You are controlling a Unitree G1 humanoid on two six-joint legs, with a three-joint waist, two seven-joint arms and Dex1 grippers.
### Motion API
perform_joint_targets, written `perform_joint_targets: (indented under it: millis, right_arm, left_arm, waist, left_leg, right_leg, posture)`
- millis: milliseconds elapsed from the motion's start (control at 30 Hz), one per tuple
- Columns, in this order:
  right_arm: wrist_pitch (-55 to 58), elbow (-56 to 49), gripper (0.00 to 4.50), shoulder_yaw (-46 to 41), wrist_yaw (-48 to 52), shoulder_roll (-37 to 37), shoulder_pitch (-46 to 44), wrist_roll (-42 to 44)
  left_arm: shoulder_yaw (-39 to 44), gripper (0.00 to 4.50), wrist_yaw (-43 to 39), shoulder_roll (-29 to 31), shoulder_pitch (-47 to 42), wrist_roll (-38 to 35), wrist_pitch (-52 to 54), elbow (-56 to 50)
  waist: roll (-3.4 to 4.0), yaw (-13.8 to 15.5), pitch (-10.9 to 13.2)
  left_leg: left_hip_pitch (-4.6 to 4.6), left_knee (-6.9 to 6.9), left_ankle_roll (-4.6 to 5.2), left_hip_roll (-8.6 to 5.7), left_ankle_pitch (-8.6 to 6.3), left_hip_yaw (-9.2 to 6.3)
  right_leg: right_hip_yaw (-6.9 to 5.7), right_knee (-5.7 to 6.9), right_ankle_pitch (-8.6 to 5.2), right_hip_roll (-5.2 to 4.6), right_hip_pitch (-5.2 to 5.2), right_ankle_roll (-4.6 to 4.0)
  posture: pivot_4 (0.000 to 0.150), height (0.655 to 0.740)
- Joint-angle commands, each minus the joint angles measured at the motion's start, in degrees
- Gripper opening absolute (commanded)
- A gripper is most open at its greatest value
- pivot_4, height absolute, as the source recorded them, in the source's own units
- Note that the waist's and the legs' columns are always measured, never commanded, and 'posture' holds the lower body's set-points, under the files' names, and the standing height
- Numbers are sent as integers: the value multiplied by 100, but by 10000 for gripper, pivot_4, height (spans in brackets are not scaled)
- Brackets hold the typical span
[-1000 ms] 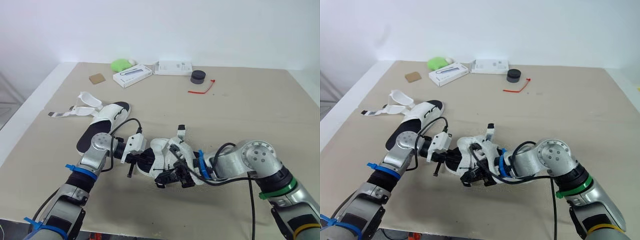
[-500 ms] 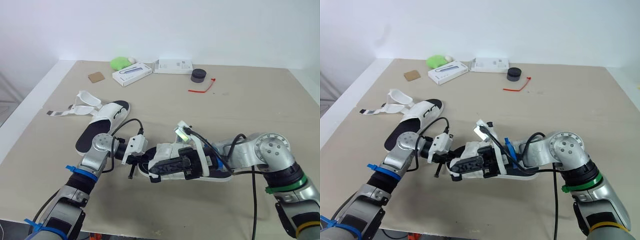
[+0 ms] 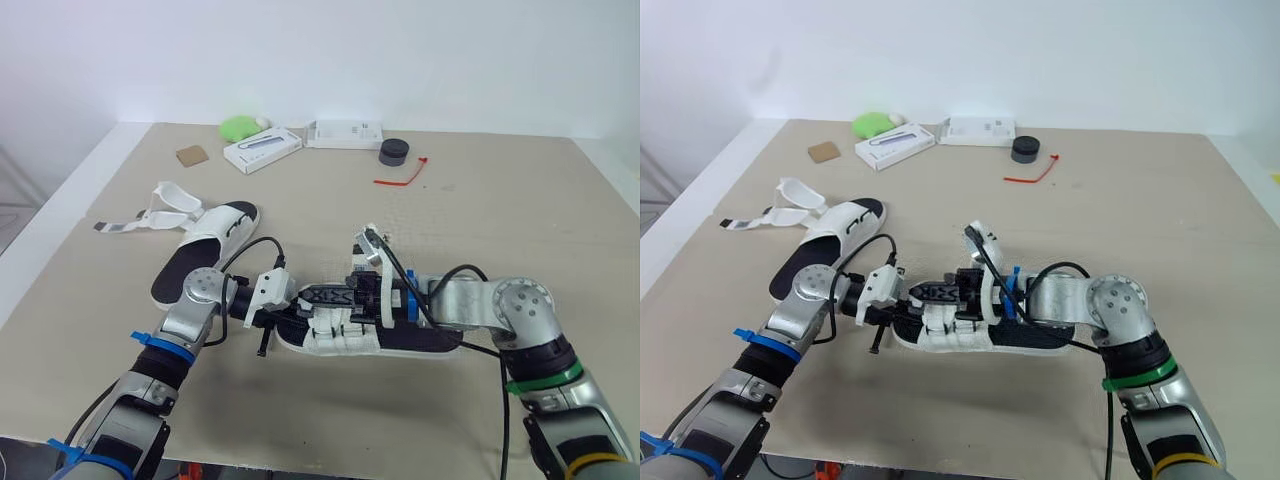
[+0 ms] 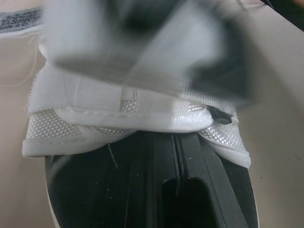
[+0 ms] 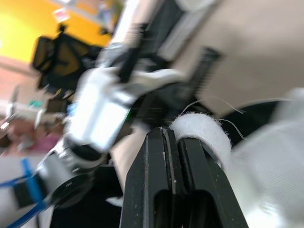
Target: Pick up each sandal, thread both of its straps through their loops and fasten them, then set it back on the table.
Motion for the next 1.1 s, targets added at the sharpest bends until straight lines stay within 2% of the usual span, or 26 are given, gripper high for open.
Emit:
perform_joint_targets:
  millis: [33, 100, 200, 333, 367, 400, 467, 500, 700, 900, 1000, 1100]
  right_arm:
    - [-439, 119, 1054, -450, -594, 121, 102, 59]
    - [-451, 247, 1054, -486, -817, 122, 60, 59]
    - [-435, 457, 9037, -525, -1190, 194, 10, 59]
    - [-295, 611, 24885, -627, -1385, 318, -51, 59]
    - [-274, 642, 31717, -649, -1418, 339, -74, 59]
    - [-269, 675, 33454, -656, -1471, 338, -107, 59]
    - [-264, 782, 42886, -696, -1519, 322, -194, 59]
    - [-265, 834, 44774, -712, -1528, 304, -234, 59]
    - [-272, 1085, 44774, -896, -1363, 142, -592, 13]
    - [232, 594, 44774, -1627, 407, -289, -1078, 59]
    - [582, -49, 44774, -2031, 1492, -821, -914, 41]
    - [832, -624, 44774, -2335, 2480, -1345, -514, -413]
  left_arm:
    - [-695, 0, -166, 41, 449, 534, 106, 556]
    - [-688, 0, -168, 37, 434, 534, 87, 591]
    - [-682, 0, -171, 33, 401, 542, 49, 653]
    - [-672, 0, -162, 20, 369, 541, 12, 720]
    - [-671, 0, -160, 18, 366, 541, 4, 731]
    - [-669, 0, -157, 17, 365, 541, -1, 738]
    - [-665, 0, -152, 18, 369, 545, -23, 762]
    - [-665, 0, -150, 18, 369, 548, -35, 776]
    - [-667, 0, -140, -3, 368, 554, -71, 839]
    - [-650, 0, -142, -55, 344, 589, -242, 1025]
    - [-554, 0, -128, -116, 328, 507, -394, 1064]
    - [-362, 0, -111, -193, 260, 270, -340, 907]
  waist:
    - [4, -2, -2]
    - [4, -1, -2]
    - [4, 0, -3]
    - [14, 0, -14]
    - [16, 0, -16]
    - [20, 1, -22]
    - [18, 0, -31]
    - [18, 1, -34]
    - [14, 6, -46]
    - [52, 11, -44]
    - [48, 39, -43]
    - [42, 43, -40]
  left_leg:
    - [0, 0, 0, 0, 0, 1]
    - [6, 0, 0, 0, 0, 3]
    - [20, 0, 0, 0, 0, 3]
    - [49, -1, 2, 7, -1, 4]
    - [50, -1, 2, 10, -1, 4]
    - [50, 0, 2, 10, -1, 4]
    - [52, -1, 2, 11, -1, 4]
    - [52, -1, 2, 12, -1, 4]
    - [53, 0, 2, 12, -1, 5]
    - [48, -10, 5, 11, -2, 21]
    - [47, -12, 6, 10, -3, 15]
    - [43, -11, 7, 4, -4, 9]
  right_leg:
    - [2, 0, 0, 0, 0, 0]
    - [4, 0, 0, 0, 3, 0]
    - [4, 0, 0, 0, 16, 0]
    - [5, 0, -1, 4, 19, -2]
    - [5, 0, 0, 8, 20, -5]
    - [5, 0, 0, 8, 20, -5]
    - [5, 0, 1, 9, 20, -6]
    - [5, 0, 1, 9, 20, -7]
    - [6, 0, 2, 10, 20, -8]
    - [18, 0, -1, 10, 29, -12]
    - [12, -2, -8, 10, 31, -10]
    - [14, -12, -10, 9, 38, -6]
  posture:
    - [1500, 7400]
    - [1500, 7400]
    - [1500, 7400]
    - [1500, 7400]
    - [1500, 7400]
    - [1500, 7400]
    - [1500, 7400]
    - [1500, 7400]
    - [1500, 7400]
    - [1500, 7400]
    - [1500, 7400]
    - [1500, 7400]
